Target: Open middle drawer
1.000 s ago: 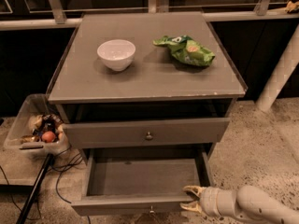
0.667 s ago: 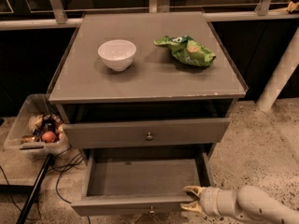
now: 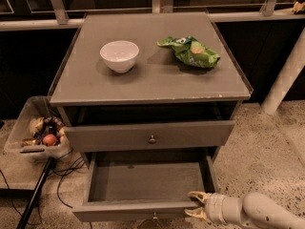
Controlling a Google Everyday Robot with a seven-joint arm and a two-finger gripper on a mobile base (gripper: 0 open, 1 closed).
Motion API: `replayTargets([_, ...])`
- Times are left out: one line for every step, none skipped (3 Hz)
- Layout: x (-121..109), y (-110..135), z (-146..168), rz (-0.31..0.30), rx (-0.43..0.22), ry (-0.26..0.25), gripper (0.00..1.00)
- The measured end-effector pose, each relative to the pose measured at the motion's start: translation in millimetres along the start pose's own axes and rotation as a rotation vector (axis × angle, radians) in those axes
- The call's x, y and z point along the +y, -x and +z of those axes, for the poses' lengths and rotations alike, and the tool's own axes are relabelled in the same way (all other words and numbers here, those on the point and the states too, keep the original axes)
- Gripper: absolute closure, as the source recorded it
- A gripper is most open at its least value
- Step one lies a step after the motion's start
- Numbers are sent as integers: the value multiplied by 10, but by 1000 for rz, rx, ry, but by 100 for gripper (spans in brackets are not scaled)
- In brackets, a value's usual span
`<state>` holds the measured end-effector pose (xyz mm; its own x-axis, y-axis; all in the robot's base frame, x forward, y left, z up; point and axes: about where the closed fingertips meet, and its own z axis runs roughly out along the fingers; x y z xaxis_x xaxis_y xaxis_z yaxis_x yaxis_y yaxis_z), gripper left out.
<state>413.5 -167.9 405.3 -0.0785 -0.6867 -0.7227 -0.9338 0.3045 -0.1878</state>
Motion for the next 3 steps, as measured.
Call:
replayTargets([0, 0, 0, 0, 0, 0, 59])
replayTargets([0, 0, 0, 0, 0, 0, 36])
replayTargets([0, 0, 1, 0, 0, 0, 13])
